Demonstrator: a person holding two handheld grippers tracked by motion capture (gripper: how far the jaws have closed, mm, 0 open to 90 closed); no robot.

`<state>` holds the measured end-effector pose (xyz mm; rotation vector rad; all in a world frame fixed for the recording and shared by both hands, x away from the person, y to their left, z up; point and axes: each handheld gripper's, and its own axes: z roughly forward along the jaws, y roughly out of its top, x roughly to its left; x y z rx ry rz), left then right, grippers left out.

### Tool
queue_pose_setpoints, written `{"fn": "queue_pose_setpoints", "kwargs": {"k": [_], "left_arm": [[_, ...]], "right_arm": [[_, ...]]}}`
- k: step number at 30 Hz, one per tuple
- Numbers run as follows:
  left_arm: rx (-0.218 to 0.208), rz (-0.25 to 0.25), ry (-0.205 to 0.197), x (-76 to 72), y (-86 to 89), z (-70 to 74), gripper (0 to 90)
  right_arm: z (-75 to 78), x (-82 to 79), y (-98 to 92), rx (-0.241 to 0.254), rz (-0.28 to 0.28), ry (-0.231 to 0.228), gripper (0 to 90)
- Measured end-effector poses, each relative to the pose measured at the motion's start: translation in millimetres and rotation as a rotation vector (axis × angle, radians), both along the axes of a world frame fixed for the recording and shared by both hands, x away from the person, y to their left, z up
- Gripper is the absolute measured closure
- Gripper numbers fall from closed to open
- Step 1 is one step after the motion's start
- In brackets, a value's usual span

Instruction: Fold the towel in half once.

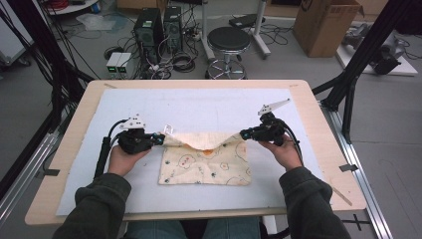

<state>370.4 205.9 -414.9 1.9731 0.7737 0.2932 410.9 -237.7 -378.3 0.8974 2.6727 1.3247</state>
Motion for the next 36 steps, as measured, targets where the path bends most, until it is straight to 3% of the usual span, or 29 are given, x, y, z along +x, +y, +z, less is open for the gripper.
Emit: {"fn": "queue_pose_setpoints", "kwargs": {"k": [12,24,26,36], "left_arm": [[-0.008,-0.031,-0.01,-21.2,4.3,-4.0,88.1],[0.005,-0.063,-0.005,-40.1,5.9,-9.9,88.1],[0.031,-0.083,-0.009,-42.0,4.6,-9.7,88.0],[0.084,-0.126,-0.02,-56.0,-1.6,-7.0,88.0]], "right_arm": [[2.2,-14.8,6.0,-0.056,0.034,0.021,84.9],[-16.4,-37.3,-8.0,-0.037,0.02,0.04,84.9],[-18.6,-41.2,-9.6,-0.034,0.016,0.038,84.9],[-22.7,-58.6,-7.6,-0.029,0.029,0.007,84.9]]}}
